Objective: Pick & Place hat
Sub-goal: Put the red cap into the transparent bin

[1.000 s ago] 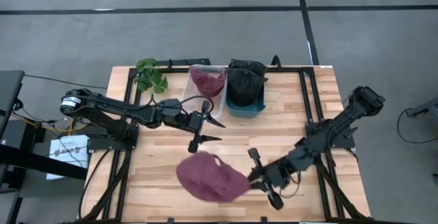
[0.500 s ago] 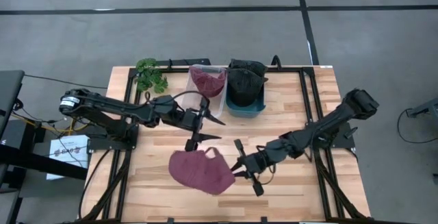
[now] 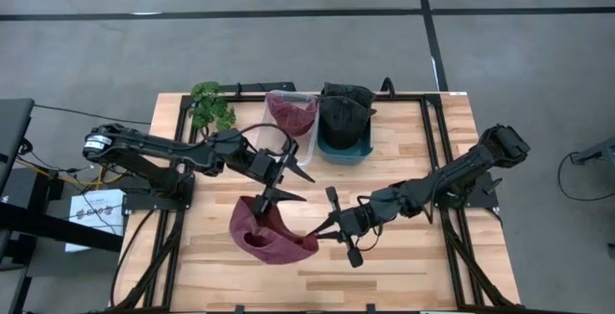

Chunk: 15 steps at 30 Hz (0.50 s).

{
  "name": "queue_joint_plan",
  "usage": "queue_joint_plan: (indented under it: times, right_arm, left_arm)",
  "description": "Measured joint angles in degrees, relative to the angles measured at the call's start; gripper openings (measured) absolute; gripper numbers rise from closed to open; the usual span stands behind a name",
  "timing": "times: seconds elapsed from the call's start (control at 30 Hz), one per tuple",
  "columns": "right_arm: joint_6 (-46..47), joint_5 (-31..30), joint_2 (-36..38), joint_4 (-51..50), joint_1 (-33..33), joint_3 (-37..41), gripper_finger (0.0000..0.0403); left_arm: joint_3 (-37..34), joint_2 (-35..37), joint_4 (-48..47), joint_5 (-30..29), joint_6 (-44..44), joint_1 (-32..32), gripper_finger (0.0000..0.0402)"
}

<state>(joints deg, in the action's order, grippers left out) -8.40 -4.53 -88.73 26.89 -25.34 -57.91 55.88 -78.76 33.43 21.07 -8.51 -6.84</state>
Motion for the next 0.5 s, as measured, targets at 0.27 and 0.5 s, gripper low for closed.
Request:
queue_joint_plan:
  times: [0.27,0.5]
  right_arm:
    - [-1.2,-3.7,-0.1,-2.6,-1.7,-0.2,0.0002]
    - [-2.4,-11.5,-0.2,-5.7,-2.8,-0.2,0.0002]
  left_arm:
    - [0.0,2.2,-0.7,-0.9,0.0,4.0,0.0205]
    - [0.0,9.4,-1.6,-0.7,0.5,4.6,0.0205]
